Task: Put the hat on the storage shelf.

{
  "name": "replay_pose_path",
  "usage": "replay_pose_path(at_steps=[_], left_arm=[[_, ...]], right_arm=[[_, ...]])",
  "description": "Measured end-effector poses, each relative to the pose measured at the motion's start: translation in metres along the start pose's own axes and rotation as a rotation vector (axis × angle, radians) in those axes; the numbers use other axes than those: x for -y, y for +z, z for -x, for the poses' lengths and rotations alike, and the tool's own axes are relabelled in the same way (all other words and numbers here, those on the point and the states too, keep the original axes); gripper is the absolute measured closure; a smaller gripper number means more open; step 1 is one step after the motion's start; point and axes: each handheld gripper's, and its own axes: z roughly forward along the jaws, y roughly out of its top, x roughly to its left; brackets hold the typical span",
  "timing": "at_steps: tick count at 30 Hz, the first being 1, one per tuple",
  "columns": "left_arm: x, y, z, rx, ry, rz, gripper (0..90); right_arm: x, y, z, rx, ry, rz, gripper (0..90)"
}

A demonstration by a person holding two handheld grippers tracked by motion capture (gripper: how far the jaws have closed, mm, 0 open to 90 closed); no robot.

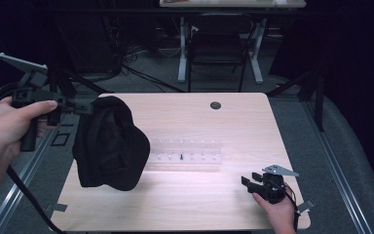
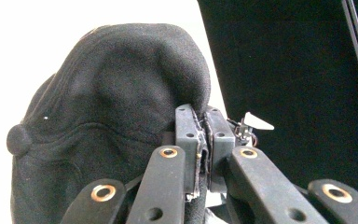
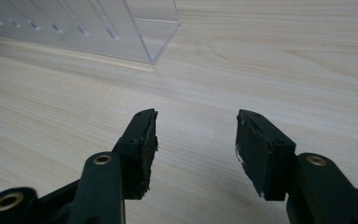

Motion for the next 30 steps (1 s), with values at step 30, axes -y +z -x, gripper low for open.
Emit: replay_pose_path(at_steps=[30], left_arm=[[-0.04,0.073,0.025,0.003,0.0,0.032,87.1]], right_arm=[[-0.001,-0.003,0.002,-0.007,0.002,0.005,47.5]])
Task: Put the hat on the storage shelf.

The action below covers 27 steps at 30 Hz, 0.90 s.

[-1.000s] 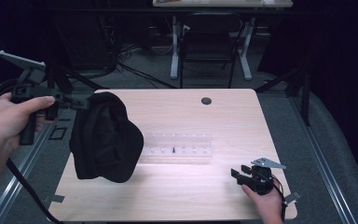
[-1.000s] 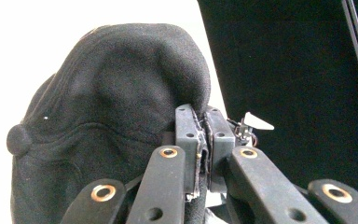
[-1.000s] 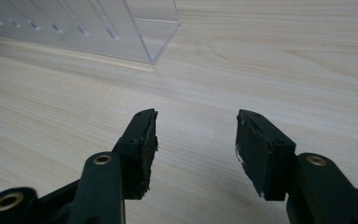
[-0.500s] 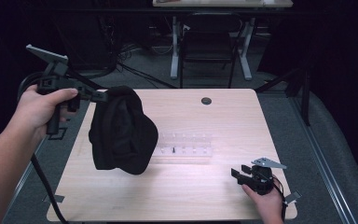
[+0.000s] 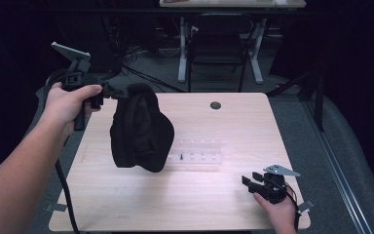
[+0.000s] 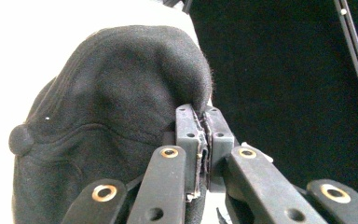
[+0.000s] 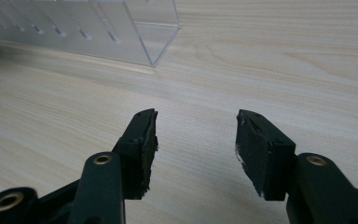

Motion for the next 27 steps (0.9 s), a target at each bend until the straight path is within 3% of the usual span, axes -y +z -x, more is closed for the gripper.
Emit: replay_pose_path(at_steps=[18,27], left_arm=[[-0.017,0.037,0.011,0.001,-0.018,0.025,87.1],[-0.017,0.05,0.016,-0.042,-0.002,0.042,87.1]], right_arm=[[0.0,-0.004,0.001,-0.013,0.012,0.022,47.5],[-0.001,-0.004,0.001,-0.019,0.013,0.03,47.5]])
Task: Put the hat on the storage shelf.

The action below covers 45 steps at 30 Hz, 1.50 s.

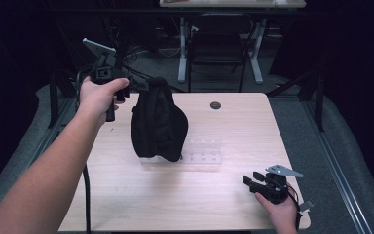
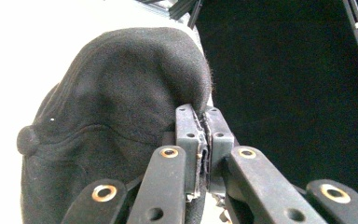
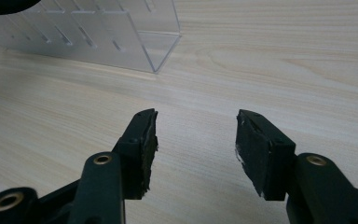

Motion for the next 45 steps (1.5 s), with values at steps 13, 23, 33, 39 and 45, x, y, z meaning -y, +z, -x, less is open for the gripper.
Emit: replay_pose_path(at_steps=[13,23,33,39,45], left_arm=[[0.008,-0.008,-0.015,-0.037,-0.005,0.007,87.1],[0.013,-0.016,-0.025,-0.033,-0.012,0.008,87.1],[0.015,-0.014,-0.019,-0.021,-0.009,-0.002,87.0],[0.015,-0.011,-0.015,-0.021,0.001,-0.005,87.0],[0.015,-0.01,-0.011,-0.027,0.009,-0.01,87.0]], right_arm=[[-0.002,0.004,-0.01,-0.007,-0.043,-0.006,47.4],[-0.017,0.005,-0.029,-0.031,-0.097,0.003,47.9],[-0.028,0.014,-0.044,-0.055,-0.137,-0.014,49.7],[-0.039,0.026,-0.062,-0.063,-0.181,-0.035,52.1],[-0.049,0.037,-0.084,-0.085,-0.229,-0.043,54.8]])
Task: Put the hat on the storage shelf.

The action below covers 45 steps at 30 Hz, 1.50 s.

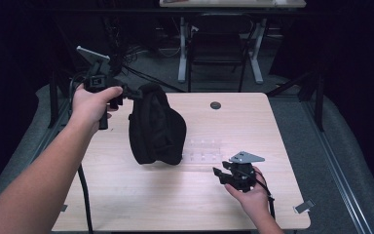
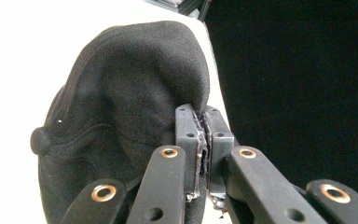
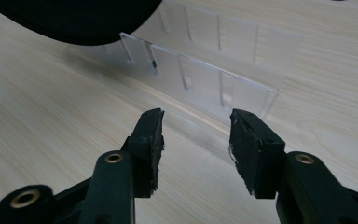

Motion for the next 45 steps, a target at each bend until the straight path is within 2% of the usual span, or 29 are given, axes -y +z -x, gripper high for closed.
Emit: replay_pose_path(at_steps=[9,11,13,15,16,24,31,36,45], left_arm=[[0.0,0.002,0.005,-0.002,0.01,-0.005,87.0],[0.0,0.003,0.006,-0.003,0.002,0.0,87.0],[-0.001,0.003,0.007,-0.002,0.012,-0.004,87.0],[-0.001,0.005,0.008,0.001,0.004,0.001,87.0],[-0.001,0.005,0.008,-0.001,0.014,-0.001,87.0],[-0.002,0.007,0.012,-0.004,0.015,0.001,87.0],[-0.002,0.01,0.017,0.0,0.023,-0.007,87.0],[-0.002,0.012,0.02,0.003,0.021,-0.008,87.0],[-0.002,0.012,0.021,-0.004,0.032,-0.012,87.0]], right_arm=[[-0.011,0.016,-0.018,-0.036,-0.025,-0.011,57.0],[-0.014,0.02,-0.023,-0.04,-0.039,-0.021,58.4],[-0.016,0.023,-0.028,-0.044,-0.066,-0.031,61.8],[-0.02,0.028,-0.035,-0.048,-0.099,-0.035,62.2],[-0.021,0.031,-0.039,-0.055,-0.1,-0.028,62.3],[-0.035,0.046,-0.066,-0.093,-0.173,-0.029,62.3],[-0.04,0.055,-0.08,-0.126,-0.176,-0.014,60.7],[-0.045,0.058,-0.086,-0.129,-0.193,-0.02,60.0],[-0.054,0.066,-0.095,-0.115,-0.196,0.005,57.0]])
